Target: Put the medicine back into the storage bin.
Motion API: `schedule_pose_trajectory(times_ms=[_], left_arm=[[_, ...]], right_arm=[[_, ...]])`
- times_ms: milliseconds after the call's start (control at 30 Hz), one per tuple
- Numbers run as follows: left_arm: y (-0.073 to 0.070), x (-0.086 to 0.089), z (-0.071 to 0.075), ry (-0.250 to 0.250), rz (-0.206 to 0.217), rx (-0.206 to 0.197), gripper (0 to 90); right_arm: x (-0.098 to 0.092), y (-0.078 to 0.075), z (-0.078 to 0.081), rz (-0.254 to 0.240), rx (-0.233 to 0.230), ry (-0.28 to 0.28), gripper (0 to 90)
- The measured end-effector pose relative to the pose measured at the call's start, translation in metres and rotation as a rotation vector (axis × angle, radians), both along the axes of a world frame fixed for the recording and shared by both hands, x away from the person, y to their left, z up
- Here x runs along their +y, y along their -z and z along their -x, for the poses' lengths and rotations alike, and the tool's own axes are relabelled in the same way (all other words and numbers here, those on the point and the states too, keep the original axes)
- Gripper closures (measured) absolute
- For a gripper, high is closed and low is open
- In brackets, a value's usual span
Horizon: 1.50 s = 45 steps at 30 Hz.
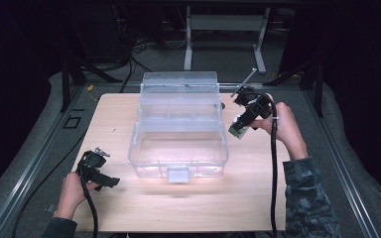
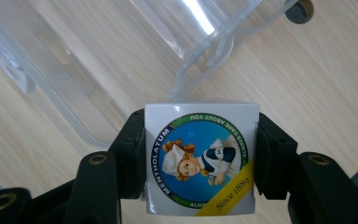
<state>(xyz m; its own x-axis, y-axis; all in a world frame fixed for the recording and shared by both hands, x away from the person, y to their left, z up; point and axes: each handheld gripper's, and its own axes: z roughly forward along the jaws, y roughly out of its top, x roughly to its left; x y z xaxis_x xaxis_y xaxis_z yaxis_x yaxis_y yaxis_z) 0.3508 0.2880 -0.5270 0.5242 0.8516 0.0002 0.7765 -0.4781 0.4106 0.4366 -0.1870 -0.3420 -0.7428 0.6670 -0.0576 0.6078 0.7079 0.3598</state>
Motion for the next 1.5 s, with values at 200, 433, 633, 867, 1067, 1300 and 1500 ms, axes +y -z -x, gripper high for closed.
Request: schedule_pose_trajectory(times_ms=[200, 433, 633, 867, 1067, 1300, 1500], left_arm=[[0.000, -0.001, 0.000, 0.008, -0.001, -0.001, 0.2], [0.000, -0.002, 0.000, 0.009, -0.003, -0.010, 0.2], [0.000, -0.001, 0.000, 0.009, -0.004, -0.006, 0.2], [0.000, -0.001, 0.001, 0.012, -0.005, -0.006, 0.4], [0.001, -0.002, 0.000, 0.018, -0.008, -0.002, 0.5], [0.003, -0.003, 0.000, 0.023, -0.008, 0.006, 0.8], [0.004, -0.004, 0.000, 0.027, -0.015, 0.009, 0.8]], right_arm=[[0.017, 0.005, -0.002, 0.002, 0.014, -0.034, 46.4], [0.034, 0.010, -0.003, 0.057, 0.026, -0.063, 46.4], [0.050, 0.019, -0.002, 0.030, 0.042, -0.103, 46.4], [0.068, 0.033, -0.001, 0.032, 0.064, -0.137, 46.5], [0.084, 0.054, 0.000, 0.033, 0.091, -0.163, 46.5], [0.091, 0.076, 0.000, 0.077, 0.124, -0.175, 46.5], [0.094, 0.091, 0.001, 0.106, 0.152, -0.176, 46.5]])
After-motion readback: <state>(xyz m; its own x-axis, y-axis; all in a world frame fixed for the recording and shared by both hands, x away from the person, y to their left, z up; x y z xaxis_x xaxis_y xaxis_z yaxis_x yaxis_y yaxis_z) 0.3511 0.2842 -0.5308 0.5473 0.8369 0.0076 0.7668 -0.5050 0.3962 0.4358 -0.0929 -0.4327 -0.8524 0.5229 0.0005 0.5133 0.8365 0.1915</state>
